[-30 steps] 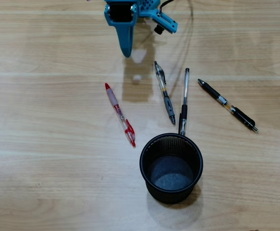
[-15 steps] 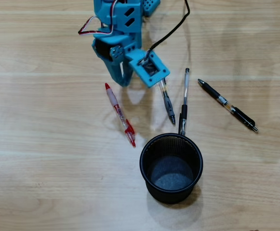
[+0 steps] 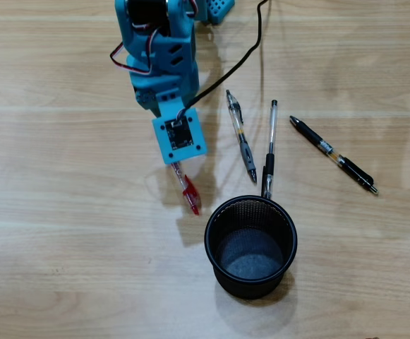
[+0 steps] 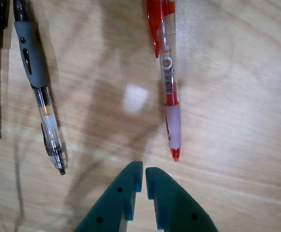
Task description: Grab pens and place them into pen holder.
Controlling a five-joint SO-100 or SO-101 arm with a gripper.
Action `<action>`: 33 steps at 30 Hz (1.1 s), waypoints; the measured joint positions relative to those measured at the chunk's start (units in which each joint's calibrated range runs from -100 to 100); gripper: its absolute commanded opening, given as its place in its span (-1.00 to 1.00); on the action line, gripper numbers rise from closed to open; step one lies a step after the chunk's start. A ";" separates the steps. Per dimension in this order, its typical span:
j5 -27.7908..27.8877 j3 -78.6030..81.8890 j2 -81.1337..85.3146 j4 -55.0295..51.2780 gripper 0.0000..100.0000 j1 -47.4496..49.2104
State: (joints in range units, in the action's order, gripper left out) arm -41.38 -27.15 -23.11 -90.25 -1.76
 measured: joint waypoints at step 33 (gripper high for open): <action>-3.49 -5.94 -17.67 11.05 -0.52 6.29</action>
State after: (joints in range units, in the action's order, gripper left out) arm -44.86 -33.10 -40.78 -79.20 4.53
